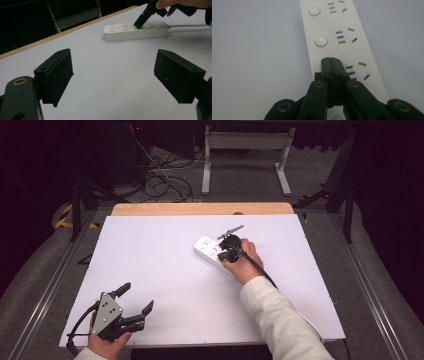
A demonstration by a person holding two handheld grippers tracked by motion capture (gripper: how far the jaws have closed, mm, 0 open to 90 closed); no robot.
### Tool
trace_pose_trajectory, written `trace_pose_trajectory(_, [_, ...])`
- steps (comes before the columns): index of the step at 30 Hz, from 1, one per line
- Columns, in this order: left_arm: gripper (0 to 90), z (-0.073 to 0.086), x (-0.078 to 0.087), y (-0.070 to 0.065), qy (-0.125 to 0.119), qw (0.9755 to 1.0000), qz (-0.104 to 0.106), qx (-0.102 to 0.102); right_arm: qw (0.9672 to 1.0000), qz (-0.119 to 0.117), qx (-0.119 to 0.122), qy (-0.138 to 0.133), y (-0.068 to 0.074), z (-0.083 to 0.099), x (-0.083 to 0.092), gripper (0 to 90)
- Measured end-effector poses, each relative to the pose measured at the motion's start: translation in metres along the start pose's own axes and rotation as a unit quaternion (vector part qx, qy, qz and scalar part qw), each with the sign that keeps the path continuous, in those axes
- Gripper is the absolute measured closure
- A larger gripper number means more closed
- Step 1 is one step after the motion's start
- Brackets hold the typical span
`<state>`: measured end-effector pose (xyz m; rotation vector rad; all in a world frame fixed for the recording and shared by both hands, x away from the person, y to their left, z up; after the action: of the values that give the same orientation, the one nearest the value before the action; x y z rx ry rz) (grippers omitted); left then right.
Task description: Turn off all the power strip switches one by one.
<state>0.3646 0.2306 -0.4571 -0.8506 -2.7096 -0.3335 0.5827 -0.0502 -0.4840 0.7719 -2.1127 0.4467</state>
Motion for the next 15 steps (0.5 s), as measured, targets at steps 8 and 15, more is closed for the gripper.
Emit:
trace_pose_trajectory(8, [16.1,0.000,0.001,0.001,-0.001,1.0000,-0.001,0.004,0.9999,0.006,0.006,-0.006,-0.001,-0.002,0.004,90.0])
trace_pose_trajectory(15, [16.1,0.000,0.000,0.001,0.000,1.0000,0.000,0.004,0.9973,-0.009,-0.001,-0.072,0.003,-0.014,0.015,90.0])
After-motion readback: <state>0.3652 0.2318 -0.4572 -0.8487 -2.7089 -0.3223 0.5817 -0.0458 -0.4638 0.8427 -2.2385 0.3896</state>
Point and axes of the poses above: each handheld gripper's, and its own axes: x roughly backward along the jaws, z roughly out of its underside, y roughly to its left, the point moved 5 cm from there along -x, roughly forward along the jaws, and after that the axes turned 4 degrees about z, right-handed, at the moved point
